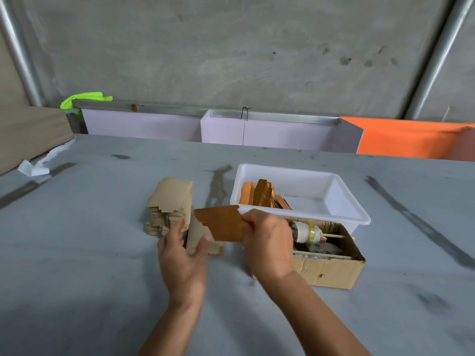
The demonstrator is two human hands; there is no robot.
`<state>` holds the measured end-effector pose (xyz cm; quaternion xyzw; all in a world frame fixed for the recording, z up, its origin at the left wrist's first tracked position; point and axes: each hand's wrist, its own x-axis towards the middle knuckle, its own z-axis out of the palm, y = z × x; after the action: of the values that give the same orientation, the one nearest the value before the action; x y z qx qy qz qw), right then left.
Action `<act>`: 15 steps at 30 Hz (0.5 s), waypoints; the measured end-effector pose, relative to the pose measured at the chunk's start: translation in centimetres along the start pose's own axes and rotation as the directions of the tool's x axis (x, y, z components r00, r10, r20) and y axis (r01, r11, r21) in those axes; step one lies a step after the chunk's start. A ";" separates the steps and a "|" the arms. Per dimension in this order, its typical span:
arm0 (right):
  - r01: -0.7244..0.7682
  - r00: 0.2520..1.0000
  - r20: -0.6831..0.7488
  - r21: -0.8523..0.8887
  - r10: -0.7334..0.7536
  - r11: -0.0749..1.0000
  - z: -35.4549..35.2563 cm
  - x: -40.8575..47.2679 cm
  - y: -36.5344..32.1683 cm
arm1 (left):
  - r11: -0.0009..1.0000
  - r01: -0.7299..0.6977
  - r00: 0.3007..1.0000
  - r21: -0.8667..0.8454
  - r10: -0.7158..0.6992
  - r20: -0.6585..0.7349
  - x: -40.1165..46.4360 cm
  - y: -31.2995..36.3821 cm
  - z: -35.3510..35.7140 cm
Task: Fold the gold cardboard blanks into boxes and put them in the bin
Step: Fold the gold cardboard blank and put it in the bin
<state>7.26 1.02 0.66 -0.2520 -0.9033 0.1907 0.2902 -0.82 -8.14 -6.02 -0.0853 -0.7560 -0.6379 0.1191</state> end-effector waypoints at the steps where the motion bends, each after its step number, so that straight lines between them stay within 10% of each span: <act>1: -0.052 0.999 -0.001 0.135 0.052 0.990 -0.4 -0.6 1.2 | 1.000 -0.021 1.000 0.010 0.021 0.022 0.1 0.4 0.2; 8: -0.470 0.882 0.283 0.533 0.376 0.703 -3.1 -3.8 6.1 | 0.916 0.302 0.919 -0.266 -0.204 0.338 -1.1 2.2 1.1; 15: -0.491 0.858 0.295 0.712 0.420 0.503 -5.3 -5.5 8.9 | 0.894 0.319 0.865 -0.314 -0.139 0.483 -4.0 2.7 1.5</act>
<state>17.43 6.07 -2.02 -0.3249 -0.6471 0.6346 0.2701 3.67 -6.14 -4.89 -0.1595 -0.6280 -0.7457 -0.1555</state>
